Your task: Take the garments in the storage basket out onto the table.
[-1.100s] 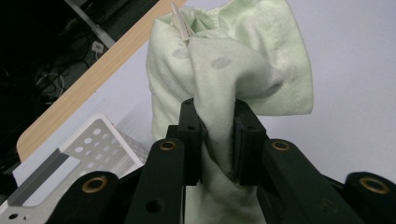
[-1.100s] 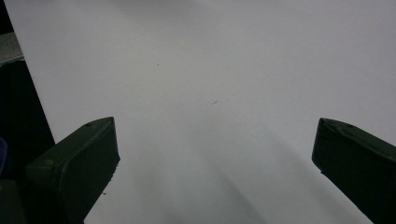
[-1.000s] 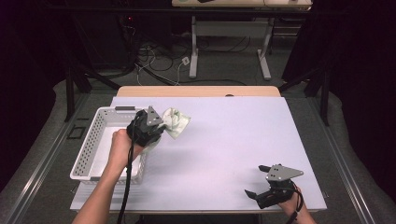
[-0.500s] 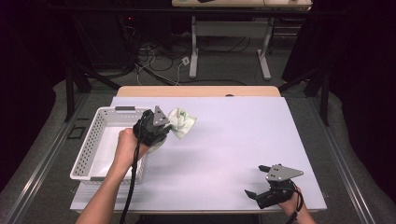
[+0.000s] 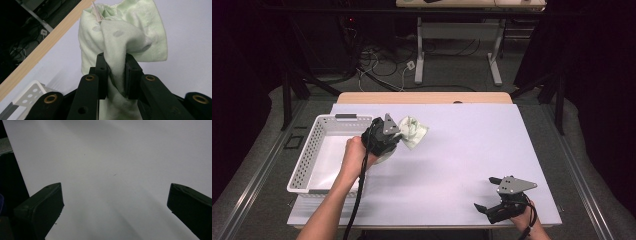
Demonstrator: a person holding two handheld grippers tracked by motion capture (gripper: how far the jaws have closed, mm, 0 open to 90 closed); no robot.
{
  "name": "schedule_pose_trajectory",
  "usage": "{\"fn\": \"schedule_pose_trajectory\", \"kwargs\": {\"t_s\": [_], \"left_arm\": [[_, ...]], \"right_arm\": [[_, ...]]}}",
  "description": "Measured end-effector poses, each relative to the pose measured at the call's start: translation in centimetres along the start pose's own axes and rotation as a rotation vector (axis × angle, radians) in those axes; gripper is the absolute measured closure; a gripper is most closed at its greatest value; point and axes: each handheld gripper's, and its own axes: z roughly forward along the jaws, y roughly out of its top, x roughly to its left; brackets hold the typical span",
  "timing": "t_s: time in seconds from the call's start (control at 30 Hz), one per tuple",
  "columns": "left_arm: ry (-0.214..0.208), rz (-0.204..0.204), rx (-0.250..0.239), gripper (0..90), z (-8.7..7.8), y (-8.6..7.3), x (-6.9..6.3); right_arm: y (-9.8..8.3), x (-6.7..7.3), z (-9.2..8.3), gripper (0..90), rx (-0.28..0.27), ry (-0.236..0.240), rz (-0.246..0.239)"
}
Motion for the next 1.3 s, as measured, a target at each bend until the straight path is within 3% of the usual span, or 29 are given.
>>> {"fn": "schedule_pose_trajectory", "kwargs": {"t_s": [0.83,1.3], "left_arm": [[-0.063,0.027,-0.017,76.8,2.0,1.1,-1.3],[-0.090,0.020,-0.038,76.8,3.4,1.5,-1.9]], "right_arm": [[0.0,0.0,0.0,0.2,0.000,0.003,0.002],[0.0,0.0,0.0,0.2,-0.001,0.002,0.007]]}}
